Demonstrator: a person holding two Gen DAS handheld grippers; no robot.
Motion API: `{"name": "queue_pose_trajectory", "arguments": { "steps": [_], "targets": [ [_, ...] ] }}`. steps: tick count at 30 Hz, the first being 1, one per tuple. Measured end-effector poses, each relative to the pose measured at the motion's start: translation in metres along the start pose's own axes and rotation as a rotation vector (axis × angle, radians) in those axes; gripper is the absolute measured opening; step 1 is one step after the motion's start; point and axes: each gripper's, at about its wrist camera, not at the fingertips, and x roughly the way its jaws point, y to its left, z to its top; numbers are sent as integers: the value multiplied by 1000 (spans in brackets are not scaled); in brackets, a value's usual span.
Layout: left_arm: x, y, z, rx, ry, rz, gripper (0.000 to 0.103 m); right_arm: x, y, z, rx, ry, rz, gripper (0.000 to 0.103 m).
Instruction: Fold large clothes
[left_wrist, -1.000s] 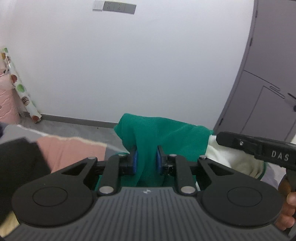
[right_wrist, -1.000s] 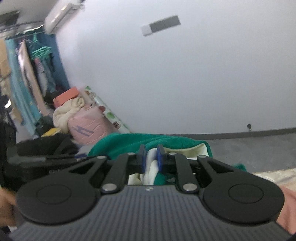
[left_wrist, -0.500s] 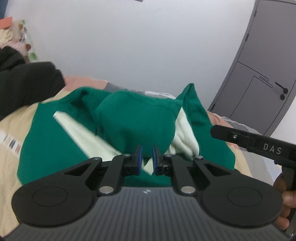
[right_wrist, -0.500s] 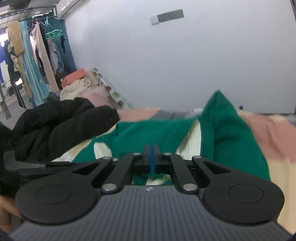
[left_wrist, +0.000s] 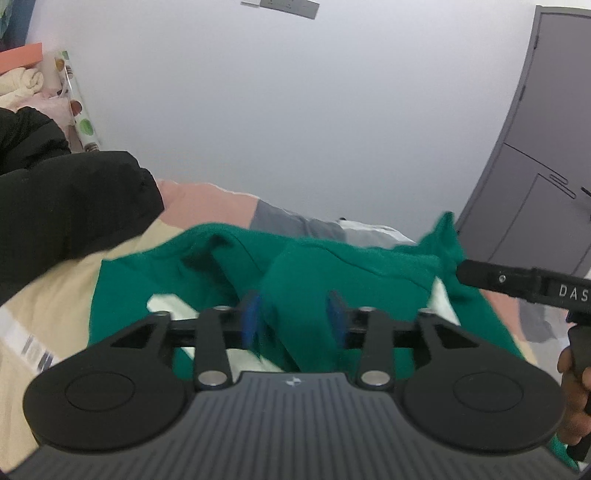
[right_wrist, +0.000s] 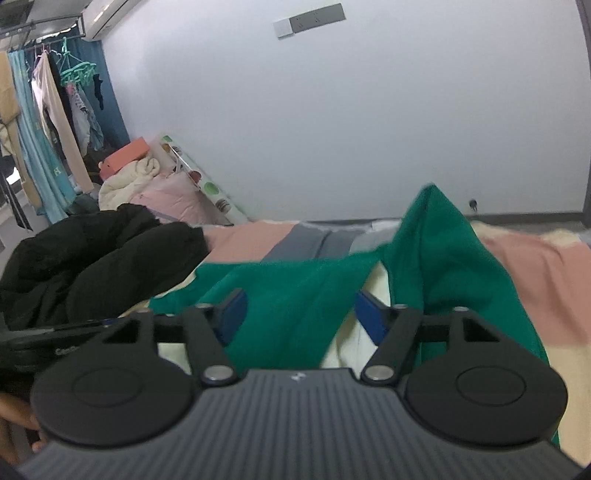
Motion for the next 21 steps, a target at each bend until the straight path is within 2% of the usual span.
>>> {"name": "queue_pose_trajectory", "arguments": {
  "steps": [5,11,12,15,16,17,18,19,21],
  "targets": [
    [48,17,5,-15,17,-22,56,53,-7,16,-57,26,-31,75],
    [94,27,1,-41,54,-118,57,109,-18,15,-100,87,-46,74],
    [98,26,1,-38,66,-124,54,116,-19,13,-101,112,-25,74],
    [101,23,4,-15,73,-164,20,134,-16,9,-126,218,17,76],
    [99,21,7,-4,71,-175,14,137,-16,8,-135,254,16,70],
    [96,19,9,4,69,-181,13,139,-15,9,-144,274,24,47],
    [92,18,13,12,67,-185,11,135,-13,10,-152,274,26,35],
    [86,15,16,22,62,-192,11,128,-9,12,-168,265,8,16],
    [70,8,24,57,45,-189,11,107,-4,16,-179,227,22,14]
  ]
}}
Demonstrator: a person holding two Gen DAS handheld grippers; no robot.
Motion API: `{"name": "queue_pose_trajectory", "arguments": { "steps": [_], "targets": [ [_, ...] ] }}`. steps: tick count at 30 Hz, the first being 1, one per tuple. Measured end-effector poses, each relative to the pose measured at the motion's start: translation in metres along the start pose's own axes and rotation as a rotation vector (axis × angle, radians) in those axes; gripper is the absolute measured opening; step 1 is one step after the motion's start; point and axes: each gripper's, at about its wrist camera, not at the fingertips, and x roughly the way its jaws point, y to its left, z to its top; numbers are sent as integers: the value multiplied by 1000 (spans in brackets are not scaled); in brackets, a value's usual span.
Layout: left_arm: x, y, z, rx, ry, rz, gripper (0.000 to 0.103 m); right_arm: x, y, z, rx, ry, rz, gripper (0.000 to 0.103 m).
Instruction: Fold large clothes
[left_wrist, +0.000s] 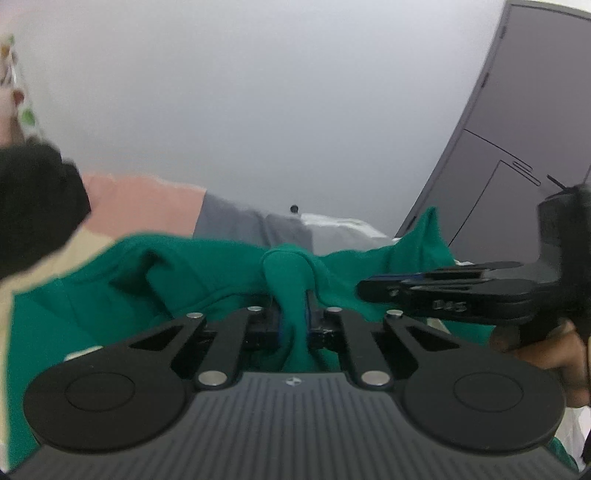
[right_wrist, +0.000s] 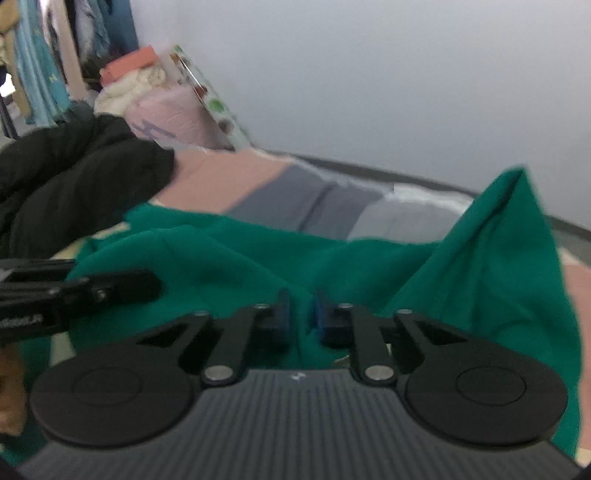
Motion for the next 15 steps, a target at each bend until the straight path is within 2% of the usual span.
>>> {"name": "queue_pose_trajectory", "arguments": {
  "steps": [4,7,10,12,15],
  "targets": [
    [-38,-23,13,92,-15,13,11,-67,17,1,-11,-150,32,12],
    [-73,-37,13,127,-26,6,11,-120,39,-10,-28,-211,50,11],
    [-112,-55,3,187,-47,-12,11,-167,65,-32,-69,-255,74,7],
    [-134,-63,-10,186,-47,-26,11,-197,82,-54,-92,-269,90,7],
    [-160,-75,-39,174,-45,-31,10,-220,94,-90,-99,-248,115,7]
  ]
}}
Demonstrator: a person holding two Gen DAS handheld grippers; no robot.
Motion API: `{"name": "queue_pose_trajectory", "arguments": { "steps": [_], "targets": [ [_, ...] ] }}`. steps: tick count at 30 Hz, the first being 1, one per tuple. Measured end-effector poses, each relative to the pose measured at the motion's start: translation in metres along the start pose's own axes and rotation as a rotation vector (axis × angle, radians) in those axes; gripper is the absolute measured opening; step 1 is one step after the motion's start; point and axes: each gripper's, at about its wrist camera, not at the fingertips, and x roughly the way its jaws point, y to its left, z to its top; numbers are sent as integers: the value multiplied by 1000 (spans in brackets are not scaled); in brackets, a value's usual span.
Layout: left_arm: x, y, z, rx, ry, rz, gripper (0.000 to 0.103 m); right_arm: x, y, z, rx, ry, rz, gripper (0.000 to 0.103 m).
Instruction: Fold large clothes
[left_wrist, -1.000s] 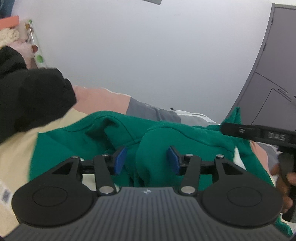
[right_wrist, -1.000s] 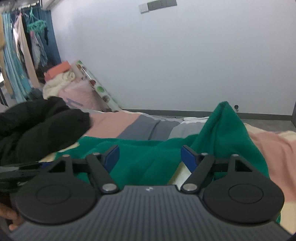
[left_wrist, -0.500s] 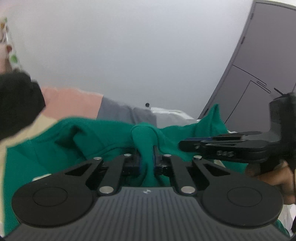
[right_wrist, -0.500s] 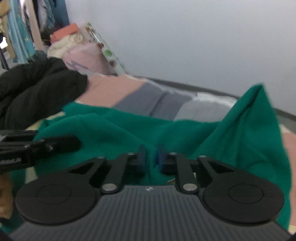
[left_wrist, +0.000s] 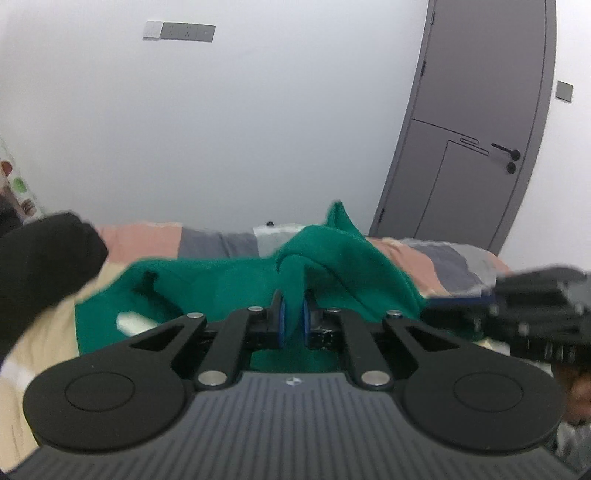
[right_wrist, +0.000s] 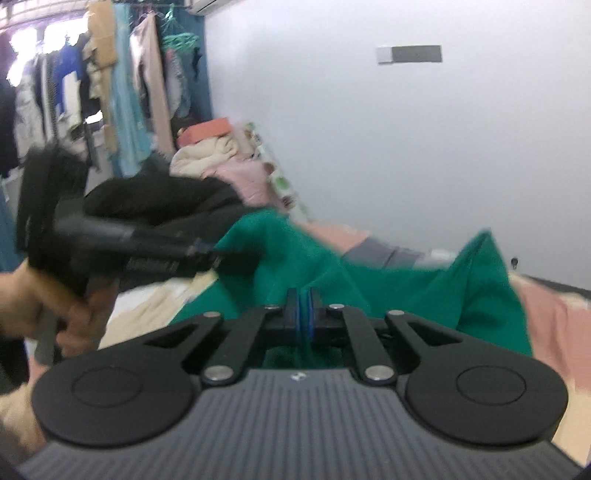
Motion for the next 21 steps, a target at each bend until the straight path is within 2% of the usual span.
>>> {"name": "queue_pose_trajectory", "arguments": {
  "steps": [6,10,12,14,16,18,21],
  "targets": [
    [-31,-32,-67,-46,41,13,9,-29,14,-64,41,46,-15,6],
    [-36,-42,-106,-58,73,55,9,-34,20,-94,43,101,-35,6],
    [-33,-41,-111,-71,92,80,11,-33,23,-103,44,125,-43,6],
    [-37,-37,-111,-116,79,80,11,-35,20,-105,71,117,-45,8],
    [-42,-33,-110,-155,78,77,23,-38,16,-105,105,108,-43,9],
    [-49,-29,-111,-194,54,85,52,-43,14,-106,118,90,-43,10],
    [-59,-22,-110,-274,13,69,56,-47,8,-109,170,80,-28,11]
  ]
}}
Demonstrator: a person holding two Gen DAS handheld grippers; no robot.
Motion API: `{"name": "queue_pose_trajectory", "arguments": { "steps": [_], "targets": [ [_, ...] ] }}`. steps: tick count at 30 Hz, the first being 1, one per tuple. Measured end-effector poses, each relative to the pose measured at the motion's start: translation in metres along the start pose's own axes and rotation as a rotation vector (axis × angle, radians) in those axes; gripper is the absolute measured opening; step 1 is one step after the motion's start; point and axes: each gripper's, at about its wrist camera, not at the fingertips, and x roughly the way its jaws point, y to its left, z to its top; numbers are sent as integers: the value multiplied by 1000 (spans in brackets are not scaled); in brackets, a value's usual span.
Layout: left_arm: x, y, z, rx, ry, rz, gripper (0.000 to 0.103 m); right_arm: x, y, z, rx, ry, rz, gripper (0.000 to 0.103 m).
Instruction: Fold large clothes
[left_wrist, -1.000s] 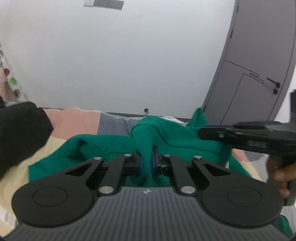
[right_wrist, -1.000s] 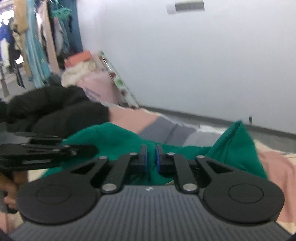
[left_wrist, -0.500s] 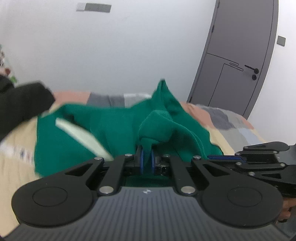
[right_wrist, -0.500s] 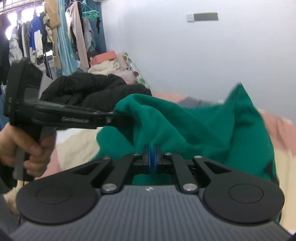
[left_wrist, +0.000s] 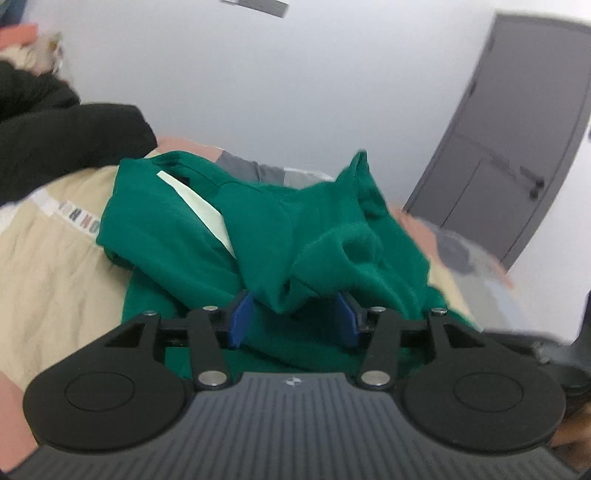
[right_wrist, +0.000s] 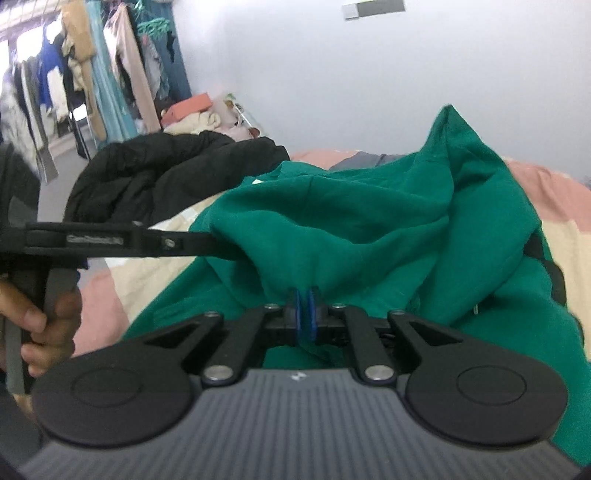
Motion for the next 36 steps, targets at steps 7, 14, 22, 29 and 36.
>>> {"name": "queue_pose_trajectory", "arguments": {
  "steps": [7,14,22,29,36],
  "targets": [
    [-7,0,10,-62,-38,-42,56,-3,-11,-1,120,-35,21,62],
    [-3,1,14,-75,-101,-78,56,-3,-31,5,222,-108,21,62],
    [27,-8,22,-92,-69,-268,51,34,-68,35,291,-126,-66,63],
    [65,-4,-5,-173,145,-272,36,109,-97,97,203,-97,-213,63],
    [69,-2,-15,-175,148,-340,36,189,-128,128,214,30,-193,63]
  ]
}}
